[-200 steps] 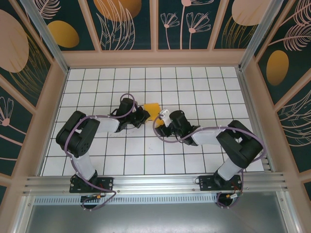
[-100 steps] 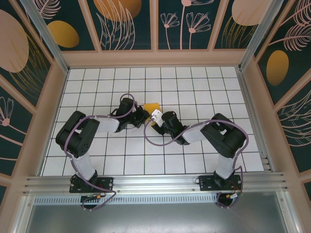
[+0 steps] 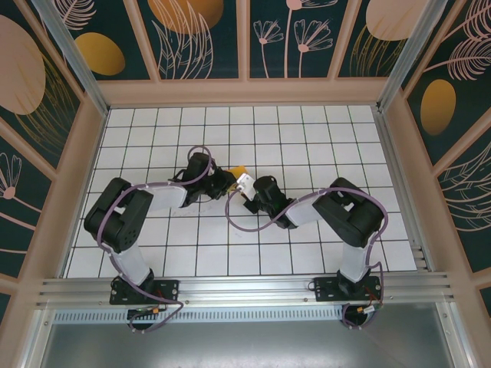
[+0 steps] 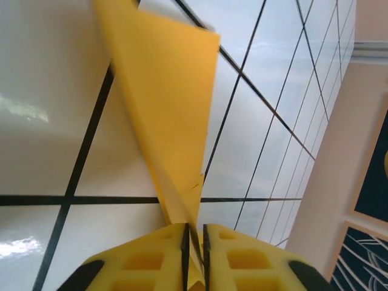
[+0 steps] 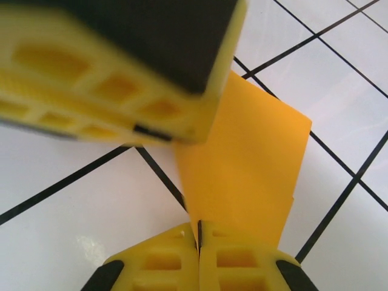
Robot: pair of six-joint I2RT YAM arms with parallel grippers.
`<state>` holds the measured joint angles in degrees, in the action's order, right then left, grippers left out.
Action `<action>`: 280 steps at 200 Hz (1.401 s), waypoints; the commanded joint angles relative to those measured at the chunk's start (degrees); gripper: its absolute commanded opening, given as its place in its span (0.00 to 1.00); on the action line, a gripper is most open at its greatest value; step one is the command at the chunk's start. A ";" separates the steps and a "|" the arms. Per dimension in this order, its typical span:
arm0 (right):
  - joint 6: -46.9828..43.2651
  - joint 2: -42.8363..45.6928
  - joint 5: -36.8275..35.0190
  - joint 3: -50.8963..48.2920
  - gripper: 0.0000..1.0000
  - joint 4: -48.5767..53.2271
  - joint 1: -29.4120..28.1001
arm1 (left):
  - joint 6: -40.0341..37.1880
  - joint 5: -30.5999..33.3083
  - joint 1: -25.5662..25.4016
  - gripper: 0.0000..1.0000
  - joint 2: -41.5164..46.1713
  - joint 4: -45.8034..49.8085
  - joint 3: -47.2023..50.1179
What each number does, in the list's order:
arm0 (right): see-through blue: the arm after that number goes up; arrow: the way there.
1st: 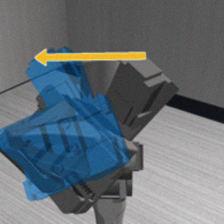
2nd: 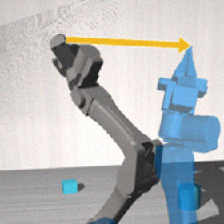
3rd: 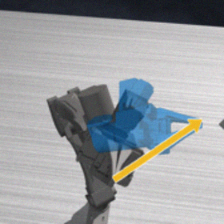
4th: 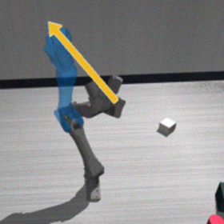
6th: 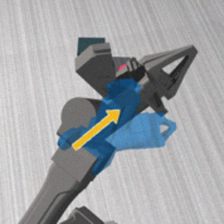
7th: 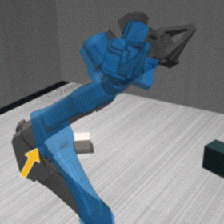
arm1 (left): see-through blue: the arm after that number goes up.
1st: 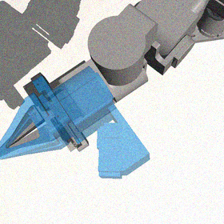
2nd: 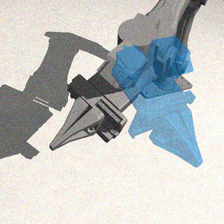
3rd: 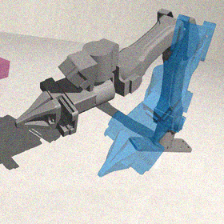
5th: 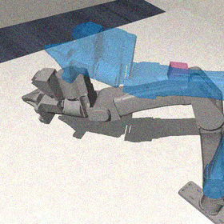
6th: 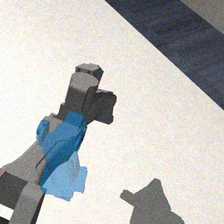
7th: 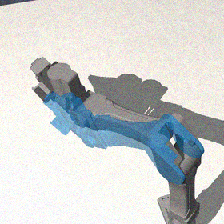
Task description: Fold a paper plane with a square sheet of paper (pick it up from the middle)
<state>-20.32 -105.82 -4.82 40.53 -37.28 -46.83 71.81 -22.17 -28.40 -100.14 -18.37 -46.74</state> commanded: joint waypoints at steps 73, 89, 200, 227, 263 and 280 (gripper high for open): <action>20.01 3.24 27.46 2.32 0.02 4.45 7.70 | -7.50 9.80 6.83 0.53 15.12 6.55 4.74; 23.80 2.84 31.29 2.77 0.01 4.13 8.95 | -8.59 7.76 6.87 0.53 15.92 3.14 6.71; 43.02 -4.05 44.54 7.56 0.00 6.93 12.29 | -8.50 -0.41 0.89 0.35 9.33 -16.18 13.57; 46.33 -5.48 46.66 8.24 0.00 7.04 12.82 | -8.41 -0.50 0.64 0.33 8.14 -17.37 14.03; 50.78 -6.91 48.85 8.59 0.00 6.16 13.72 | -8.55 -1.18 0.45 0.31 6.49 -18.82 14.05; 53.43 -7.63 50.55 8.61 0.00 4.85 14.35 | -8.62 -1.88 0.28 0.30 5.51 -19.74 13.87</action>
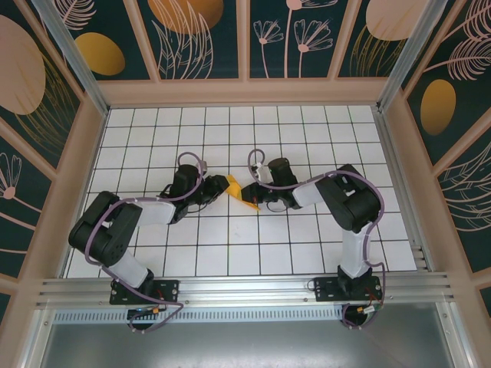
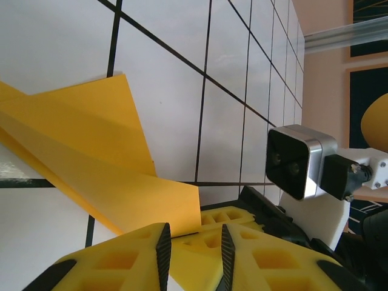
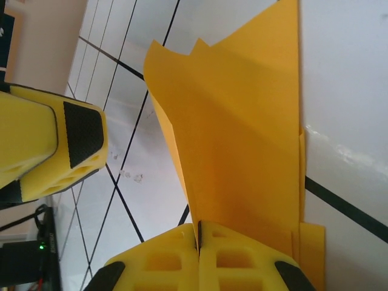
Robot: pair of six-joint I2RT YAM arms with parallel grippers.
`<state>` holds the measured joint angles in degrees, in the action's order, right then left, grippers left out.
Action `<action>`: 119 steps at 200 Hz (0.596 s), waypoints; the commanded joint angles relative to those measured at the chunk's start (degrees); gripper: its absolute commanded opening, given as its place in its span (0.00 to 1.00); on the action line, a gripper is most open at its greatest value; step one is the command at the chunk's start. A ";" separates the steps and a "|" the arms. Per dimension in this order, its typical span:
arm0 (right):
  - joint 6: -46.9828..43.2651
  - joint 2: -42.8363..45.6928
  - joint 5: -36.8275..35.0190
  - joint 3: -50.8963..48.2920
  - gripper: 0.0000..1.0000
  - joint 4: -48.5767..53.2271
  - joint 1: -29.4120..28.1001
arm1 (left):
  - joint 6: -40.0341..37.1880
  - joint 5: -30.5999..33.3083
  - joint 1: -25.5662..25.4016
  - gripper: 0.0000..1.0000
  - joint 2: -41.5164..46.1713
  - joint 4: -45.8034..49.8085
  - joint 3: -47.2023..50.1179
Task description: Fold a paper plane with a square sheet of paper (pick it up from the middle)
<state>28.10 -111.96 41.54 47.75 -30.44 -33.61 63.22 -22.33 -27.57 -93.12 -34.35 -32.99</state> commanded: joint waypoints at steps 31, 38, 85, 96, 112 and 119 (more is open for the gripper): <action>9.16 -1.78 6.04 1.69 0.00 -3.67 1.96 | -0.27 -2.53 -0.73 0.29 -2.91 -5.00 -0.29; 9.94 -1.91 6.19 1.90 0.00 -3.55 1.92 | -0.31 -2.68 -0.82 0.28 -3.24 -5.17 -0.23; 16.24 -3.04 6.89 2.61 0.00 -3.64 1.92 | -0.79 -3.42 -1.16 0.26 -4.74 -6.87 -0.96; 17.26 -3.19 6.60 2.61 0.00 -3.37 3.35 | -0.91 -3.62 -1.27 0.25 -6.71 -6.94 -1.40; 18.24 -3.42 6.37 2.60 0.00 -3.08 3.87 | -1.16 -3.93 -1.43 0.24 -7.63 -7.22 -2.05; 18.54 -3.57 6.36 2.74 0.00 -2.73 3.95 | -1.17 -4.03 -1.43 0.24 -8.01 -7.43 -2.24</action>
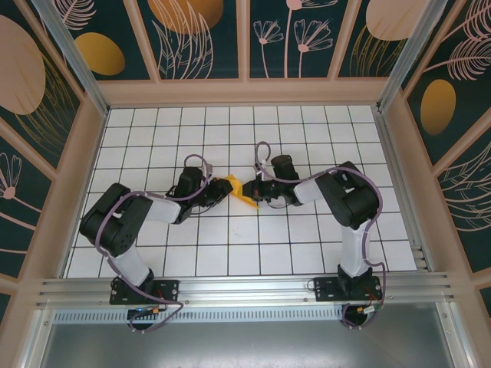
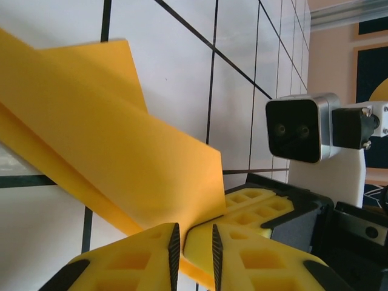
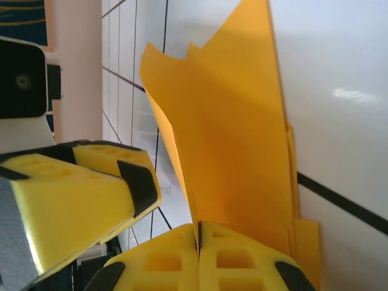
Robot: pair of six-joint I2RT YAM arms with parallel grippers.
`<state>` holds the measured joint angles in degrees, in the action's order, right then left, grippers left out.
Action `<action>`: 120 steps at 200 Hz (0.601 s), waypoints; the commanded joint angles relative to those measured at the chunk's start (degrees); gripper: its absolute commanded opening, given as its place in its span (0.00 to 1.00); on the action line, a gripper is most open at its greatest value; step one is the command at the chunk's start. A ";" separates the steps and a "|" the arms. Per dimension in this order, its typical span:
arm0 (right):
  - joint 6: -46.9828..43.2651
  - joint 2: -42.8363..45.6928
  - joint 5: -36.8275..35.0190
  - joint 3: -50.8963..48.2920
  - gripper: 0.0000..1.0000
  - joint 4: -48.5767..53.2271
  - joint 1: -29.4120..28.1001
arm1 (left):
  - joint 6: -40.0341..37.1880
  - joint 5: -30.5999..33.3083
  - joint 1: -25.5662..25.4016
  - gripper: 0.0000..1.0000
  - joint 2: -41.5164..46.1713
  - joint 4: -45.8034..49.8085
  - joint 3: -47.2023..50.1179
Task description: Fold a paper plane with a square sheet of paper (pick it up from the middle)
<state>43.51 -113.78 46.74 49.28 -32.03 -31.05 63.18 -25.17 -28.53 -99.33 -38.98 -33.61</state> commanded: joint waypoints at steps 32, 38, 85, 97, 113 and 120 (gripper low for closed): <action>3.66 -2.79 1.16 2.00 0.00 1.06 1.52 | -1.08 -1.98 -0.65 0.22 -3.17 -4.26 -2.39; 3.65 -2.99 1.16 2.13 0.00 1.54 1.49 | -1.13 -2.03 -0.73 0.22 -3.34 -4.58 -2.48; 3.16 -3.97 0.50 3.09 0.00 4.69 1.69 | -1.26 -2.80 -0.82 0.21 -5.18 -4.83 -3.38; 3.15 -4.26 0.63 3.30 0.00 5.05 1.68 | -0.80 -3.03 -0.90 0.20 -5.69 -5.20 -3.65; 3.16 -4.51 0.74 3.41 0.00 5.51 1.69 | -0.44 -3.35 -0.91 0.19 -6.11 -5.34 -4.13; 2.98 -4.49 0.66 3.51 0.00 5.81 1.69 | -0.52 -3.37 -0.99 0.19 -6.30 -5.15 -4.36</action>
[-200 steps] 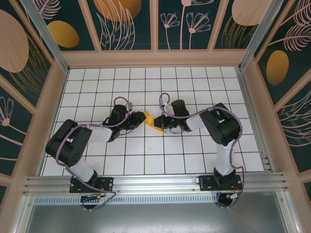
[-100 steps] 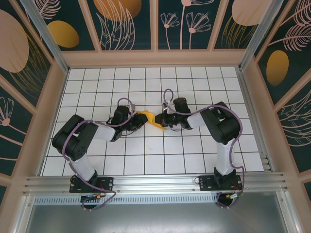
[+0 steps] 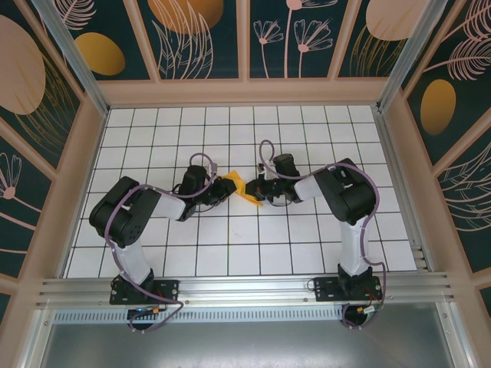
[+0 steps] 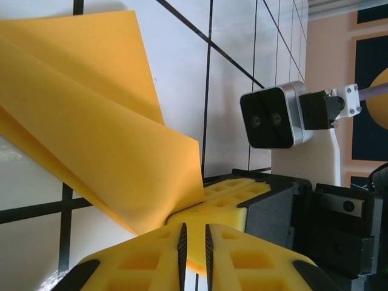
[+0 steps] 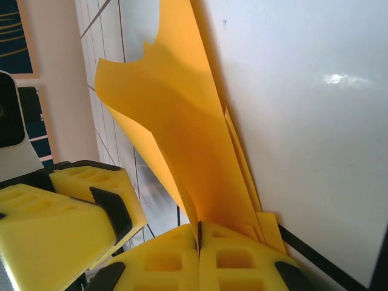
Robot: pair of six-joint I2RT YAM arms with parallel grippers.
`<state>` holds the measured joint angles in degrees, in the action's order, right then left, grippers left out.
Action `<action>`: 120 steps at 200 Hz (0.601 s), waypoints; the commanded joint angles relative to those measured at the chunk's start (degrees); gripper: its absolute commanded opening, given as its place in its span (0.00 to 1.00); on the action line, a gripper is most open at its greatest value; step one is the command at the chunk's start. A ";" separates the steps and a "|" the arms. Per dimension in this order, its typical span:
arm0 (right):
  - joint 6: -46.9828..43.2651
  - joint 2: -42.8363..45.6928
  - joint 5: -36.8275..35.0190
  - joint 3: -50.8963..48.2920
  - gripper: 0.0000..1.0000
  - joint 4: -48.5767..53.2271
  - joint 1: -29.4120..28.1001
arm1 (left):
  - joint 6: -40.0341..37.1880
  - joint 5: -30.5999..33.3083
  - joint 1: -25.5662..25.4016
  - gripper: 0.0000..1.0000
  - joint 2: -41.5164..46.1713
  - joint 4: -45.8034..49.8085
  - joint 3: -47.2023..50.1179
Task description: Fold a paper plane with a square sheet of paper (pick it up from the middle)
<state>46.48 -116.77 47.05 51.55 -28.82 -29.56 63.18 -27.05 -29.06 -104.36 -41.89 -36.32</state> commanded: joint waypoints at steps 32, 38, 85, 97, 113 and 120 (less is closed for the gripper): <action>-0.27 -1.68 0.17 1.62 0.00 3.67 0.21 | -0.77 -1.73 -0.47 0.17 -2.46 -1.34 -2.57; -0.41 -1.68 0.15 1.64 0.00 3.92 0.21 | -0.85 -1.63 -0.47 0.16 -2.75 -1.07 -2.75; -1.20 -1.57 0.44 1.70 0.00 4.47 0.21 | -0.75 1.39 -0.54 0.10 -3.48 2.87 -3.56; -1.43 -1.39 0.50 1.65 0.00 4.48 0.21 | -0.80 2.00 -0.55 0.09 -3.85 3.80 -3.76; -1.64 -1.11 0.59 1.70 0.00 4.64 0.21 | -0.69 2.09 -0.52 0.08 -4.55 3.93 -3.94; -1.95 -1.03 0.63 1.85 0.00 4.95 0.21 | -0.56 2.10 -0.60 0.07 -4.88 3.92 -4.02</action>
<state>46.33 -116.90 47.35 52.47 -26.92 -29.56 63.18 -26.17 -29.28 -107.44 -39.66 -39.22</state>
